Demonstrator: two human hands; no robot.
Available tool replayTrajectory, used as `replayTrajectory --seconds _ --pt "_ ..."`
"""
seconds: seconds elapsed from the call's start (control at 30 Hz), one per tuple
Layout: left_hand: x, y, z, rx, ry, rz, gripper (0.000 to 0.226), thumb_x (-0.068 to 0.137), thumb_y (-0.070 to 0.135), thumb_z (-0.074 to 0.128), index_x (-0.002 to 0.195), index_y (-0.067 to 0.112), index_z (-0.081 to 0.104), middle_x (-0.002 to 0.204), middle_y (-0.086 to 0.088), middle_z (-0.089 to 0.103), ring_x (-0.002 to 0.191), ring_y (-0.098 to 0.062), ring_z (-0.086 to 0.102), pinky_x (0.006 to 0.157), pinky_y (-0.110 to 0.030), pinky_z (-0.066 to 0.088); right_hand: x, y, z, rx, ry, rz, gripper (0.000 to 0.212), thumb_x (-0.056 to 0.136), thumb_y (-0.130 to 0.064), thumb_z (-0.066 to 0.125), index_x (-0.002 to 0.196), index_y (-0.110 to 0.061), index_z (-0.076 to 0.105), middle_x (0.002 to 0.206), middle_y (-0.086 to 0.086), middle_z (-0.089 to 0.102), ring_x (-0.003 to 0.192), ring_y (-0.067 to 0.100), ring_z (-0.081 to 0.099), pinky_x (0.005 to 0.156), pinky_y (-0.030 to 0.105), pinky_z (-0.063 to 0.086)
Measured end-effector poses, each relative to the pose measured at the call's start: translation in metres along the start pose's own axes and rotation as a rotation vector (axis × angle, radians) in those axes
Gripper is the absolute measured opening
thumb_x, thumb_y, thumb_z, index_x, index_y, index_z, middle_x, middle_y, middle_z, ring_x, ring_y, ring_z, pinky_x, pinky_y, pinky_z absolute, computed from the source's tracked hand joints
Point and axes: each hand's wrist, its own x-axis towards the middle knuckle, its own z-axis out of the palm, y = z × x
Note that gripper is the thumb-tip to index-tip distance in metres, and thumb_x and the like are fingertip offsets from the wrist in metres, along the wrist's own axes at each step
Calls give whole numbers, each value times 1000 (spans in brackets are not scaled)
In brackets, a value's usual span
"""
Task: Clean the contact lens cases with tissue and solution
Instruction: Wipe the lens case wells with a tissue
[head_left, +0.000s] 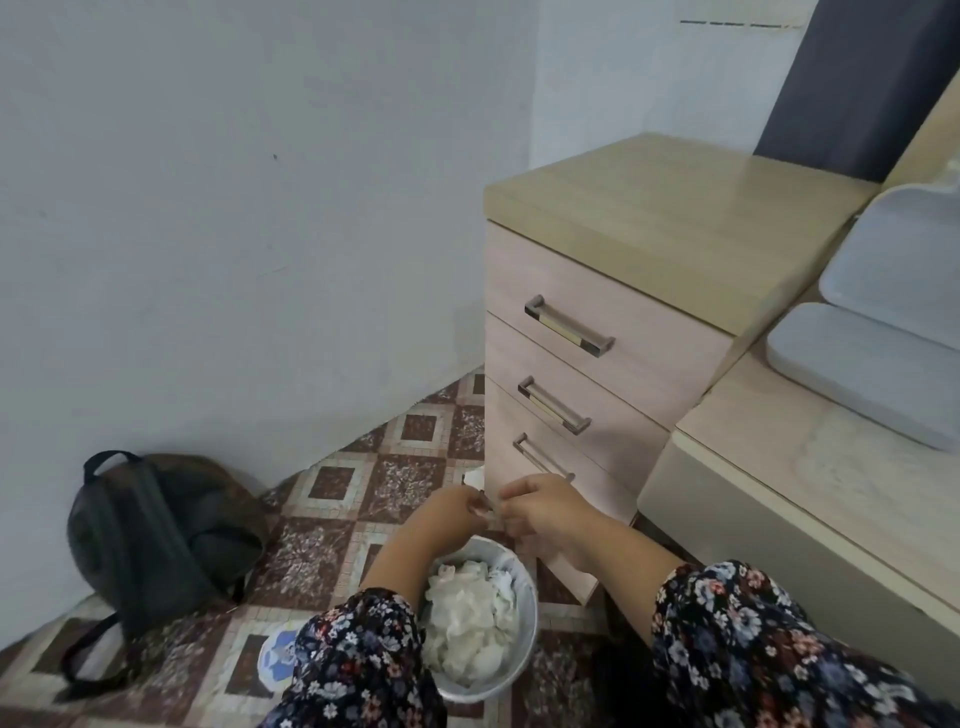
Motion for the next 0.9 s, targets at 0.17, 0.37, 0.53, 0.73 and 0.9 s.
replayTrajectory --seconds 0.17,0.37,0.53,0.73,0.9 --pt "-6 28 -13 6 48 104 19 90 20 60 107 16 68 102 -1 68 85 -10 60 70 -21 48 -13 -10 -11 15 7 -63 11 89 -10 63 92 -20 63 102 11 68 82 19 62 63 26 49" --pt "-23 84 -39 144 161 235 20 92 11 47 78 22 57 77 7 55 71 -11 52 56 -20 35 -48 -32 -34 122 -9 -189 16 92 -7 59 103 -15 66 93 1 66 75 9 61 62 20 52" --pt "-46 129 -56 119 244 360 26 88 3 46 81 25 55 79 9 55 70 -5 50 58 -17 35 -86 -51 -62 142 -34 -334 21 93 -10 59 110 -16 67 99 -4 68 90 10 62 80 30 50" --pt "-74 189 -58 0 247 508 18 86 4 51 81 14 65 71 3 62 58 2 54 56 -16 40 -139 -50 -113 163 70 -415 31 89 -11 64 119 -19 65 111 2 71 97 5 64 77 23 50" --pt "-84 248 -33 -30 167 639 16 89 7 52 85 16 65 70 9 61 73 -11 65 67 -27 48 -174 -30 -163 214 262 -442 21 88 -11 65 105 -21 71 99 -6 73 92 6 66 89 34 51"
